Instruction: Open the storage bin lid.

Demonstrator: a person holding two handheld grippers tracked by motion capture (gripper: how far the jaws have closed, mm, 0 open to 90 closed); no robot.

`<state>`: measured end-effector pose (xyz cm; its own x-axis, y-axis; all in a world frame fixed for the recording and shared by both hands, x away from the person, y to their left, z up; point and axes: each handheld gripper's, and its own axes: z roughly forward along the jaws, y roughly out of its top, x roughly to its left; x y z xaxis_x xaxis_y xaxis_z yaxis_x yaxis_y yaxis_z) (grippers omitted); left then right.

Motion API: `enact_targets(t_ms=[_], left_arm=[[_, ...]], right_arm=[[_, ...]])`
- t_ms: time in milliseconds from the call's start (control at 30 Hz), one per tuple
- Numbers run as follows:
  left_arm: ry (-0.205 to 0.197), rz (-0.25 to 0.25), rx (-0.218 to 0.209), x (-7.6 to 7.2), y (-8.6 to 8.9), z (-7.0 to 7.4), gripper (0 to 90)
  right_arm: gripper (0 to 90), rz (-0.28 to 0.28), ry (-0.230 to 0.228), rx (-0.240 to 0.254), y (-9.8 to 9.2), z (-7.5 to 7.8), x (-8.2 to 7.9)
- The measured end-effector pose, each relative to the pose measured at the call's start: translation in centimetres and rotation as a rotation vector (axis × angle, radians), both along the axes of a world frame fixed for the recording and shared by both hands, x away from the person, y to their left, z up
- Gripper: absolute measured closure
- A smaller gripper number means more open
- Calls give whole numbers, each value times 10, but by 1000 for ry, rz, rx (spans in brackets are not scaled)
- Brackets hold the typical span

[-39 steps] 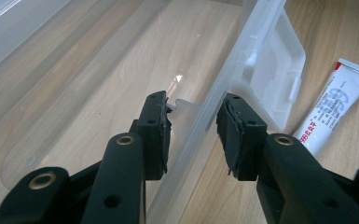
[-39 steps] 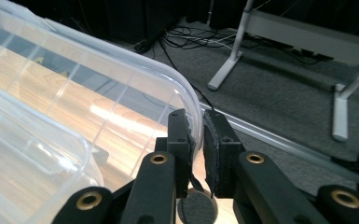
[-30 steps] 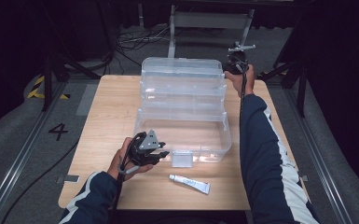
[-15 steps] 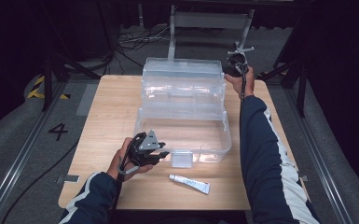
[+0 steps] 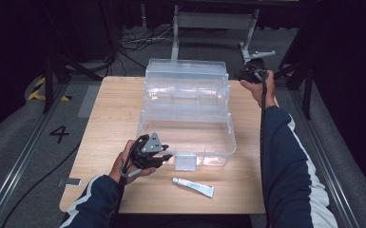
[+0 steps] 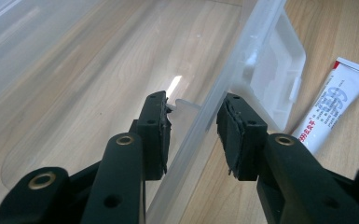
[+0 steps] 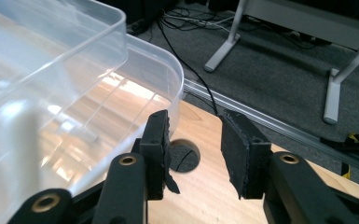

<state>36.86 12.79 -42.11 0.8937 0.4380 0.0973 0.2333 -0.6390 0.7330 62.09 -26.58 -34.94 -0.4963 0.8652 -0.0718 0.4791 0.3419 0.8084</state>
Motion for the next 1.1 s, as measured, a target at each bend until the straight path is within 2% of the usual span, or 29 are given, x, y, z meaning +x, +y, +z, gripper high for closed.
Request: enact_targets(t_ms=[100, 200, 233, 267, 400, 433, 600, 800, 900, 1100], left_arm=[[-5, -3, -2, 0, 0, 0, 640], [-7, -4, 7, 0, 1, 1, 643], [-7, -4, 7, 0, 1, 1, 644], [-8, -4, 14, 0, 0, 1, 645], [-12, -5, 20, 0, 1, 2, 646], [-12, -5, 20, 0, 1, 2, 647], [-17, -11, 33, -1, 1, 3, 650], [-28, -9, 45, -4, 1, 8, 629], [-40, -10, 52, -5, 2, 11, 629], [-37, 12, 49, -7, 8, 13, 613]], right_arm=[[624, 10, -21, 16, -14, 8, -16], [624, 43, -48, 29, -22, 15, -36], [624, 43, -48, 29, -22, 15, -36], [624, 78, -56, 28, -25, 19, -50], [621, 125, -70, 26, -28, 24, -74], [621, 125, -70, 26, -28, 24, -74], [609, 191, -85, 30, -28, 26, -107], [597, 256, -87, 65, -33, 27, -145], [596, 280, -95, 64, -36, 29, -163], [596, 318, -95, 77, -40, 26, -192]])
